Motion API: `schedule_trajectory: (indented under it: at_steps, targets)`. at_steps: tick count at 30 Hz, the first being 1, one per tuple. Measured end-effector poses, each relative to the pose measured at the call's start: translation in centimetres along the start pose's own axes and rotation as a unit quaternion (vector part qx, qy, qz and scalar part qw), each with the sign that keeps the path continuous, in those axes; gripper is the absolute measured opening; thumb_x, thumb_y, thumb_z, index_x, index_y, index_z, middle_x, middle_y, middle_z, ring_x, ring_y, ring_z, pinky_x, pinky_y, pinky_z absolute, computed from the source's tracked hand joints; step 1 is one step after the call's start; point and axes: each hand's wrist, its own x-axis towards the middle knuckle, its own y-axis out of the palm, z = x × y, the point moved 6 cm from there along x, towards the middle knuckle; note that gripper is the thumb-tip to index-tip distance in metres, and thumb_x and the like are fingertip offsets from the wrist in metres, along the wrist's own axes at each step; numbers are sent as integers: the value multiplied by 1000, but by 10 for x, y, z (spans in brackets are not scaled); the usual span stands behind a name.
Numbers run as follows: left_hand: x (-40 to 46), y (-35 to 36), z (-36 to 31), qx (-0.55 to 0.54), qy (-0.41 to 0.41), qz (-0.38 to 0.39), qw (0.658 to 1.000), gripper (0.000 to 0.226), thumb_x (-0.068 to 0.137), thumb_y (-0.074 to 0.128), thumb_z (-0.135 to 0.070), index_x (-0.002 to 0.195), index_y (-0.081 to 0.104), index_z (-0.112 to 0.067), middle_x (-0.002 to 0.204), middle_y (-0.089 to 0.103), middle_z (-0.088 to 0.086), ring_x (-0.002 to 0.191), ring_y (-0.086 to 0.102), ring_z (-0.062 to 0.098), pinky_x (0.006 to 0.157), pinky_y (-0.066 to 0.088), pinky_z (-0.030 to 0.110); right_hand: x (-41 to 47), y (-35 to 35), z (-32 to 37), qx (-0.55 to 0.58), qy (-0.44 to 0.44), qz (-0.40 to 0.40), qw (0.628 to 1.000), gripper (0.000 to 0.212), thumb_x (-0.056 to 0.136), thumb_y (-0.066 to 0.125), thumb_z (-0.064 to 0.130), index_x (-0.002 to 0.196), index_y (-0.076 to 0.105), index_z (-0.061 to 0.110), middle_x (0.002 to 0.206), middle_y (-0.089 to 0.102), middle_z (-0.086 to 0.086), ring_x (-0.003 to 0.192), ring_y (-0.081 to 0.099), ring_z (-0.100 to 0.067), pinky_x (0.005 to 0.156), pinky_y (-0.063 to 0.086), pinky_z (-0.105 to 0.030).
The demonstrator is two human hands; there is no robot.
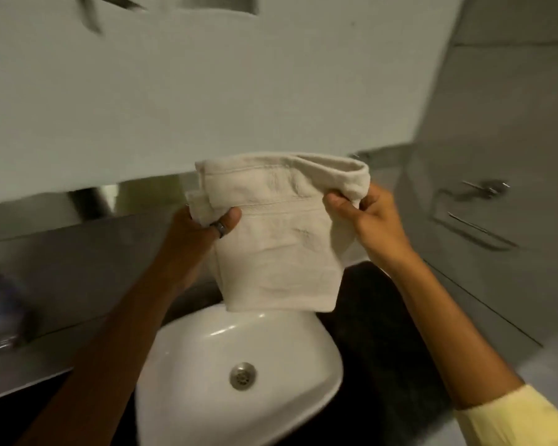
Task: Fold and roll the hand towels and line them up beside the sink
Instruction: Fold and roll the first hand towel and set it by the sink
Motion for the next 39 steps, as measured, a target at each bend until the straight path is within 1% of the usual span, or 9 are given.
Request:
schedule_trajectory:
  at_steps: [5,9,14,21,25,28,30,34,39]
  targets:
    - [-18,153,66,3,-73,90,993,28,74,78,-39,100,71,-32,104,74,0,103,69,22,88,56,46,-47,-138,-56,-46,71,-47,995,19,92,66,4,100,69,22,87,73,16,84,67,2,74,51,-16]
    - [-50,239,130,18,-146,148,978,11,87,71,-16,94,69,-24,90,73,-1,81,70,4,74,54,28,-102,-210,-131,-66,152,-50,985,18,94,66,10,106,71,21,96,76,12,90,72,-9,77,57,-26]
    - [-48,300,202,8,-233,160,959,22,85,73,-19,107,68,-21,103,72,1,96,67,17,80,56,29,-131,-256,-218,-44,232,-52,970,25,95,65,18,119,68,13,106,75,4,96,72,-12,78,60,-27]
    - [-8,351,356,85,-326,130,932,48,87,72,-15,131,56,-8,129,62,15,113,62,28,87,52,33,-131,-274,-427,-26,458,-54,887,30,89,71,12,118,65,8,117,71,-12,94,70,-19,72,57,-26]
    - [-20,366,423,260,-265,84,925,53,91,61,-16,141,45,-8,140,52,15,128,51,33,100,45,38,-159,-289,-527,-194,525,-62,826,42,83,72,17,124,62,11,117,69,-13,112,64,-30,97,50,-35]
    - [-66,388,428,373,-159,115,907,47,93,57,-23,137,48,-10,141,52,13,133,46,31,106,38,32,-166,-287,-534,-318,418,-121,842,46,84,67,15,127,56,7,119,62,-19,111,59,-37,95,47,-43]
    - [-109,402,433,490,-60,211,844,62,98,45,-40,152,28,-15,159,29,11,149,22,28,121,21,44,-170,-260,-514,-440,269,-95,852,37,95,54,24,128,56,7,123,60,-18,111,58,-38,94,47,-46]
    - [-152,401,447,574,3,317,755,71,96,29,-58,155,17,-21,163,12,8,152,7,30,121,11,53,-209,-182,-511,-408,141,243,869,55,104,33,40,155,27,21,164,15,0,153,8,-21,124,12,-46]
    - [-152,398,450,577,-26,327,748,82,91,22,-73,156,7,-25,165,5,5,152,-3,27,121,9,52,-199,-185,-534,-464,73,319,823,57,103,29,50,157,17,34,167,9,1,154,-1,-25,123,-2,-53]
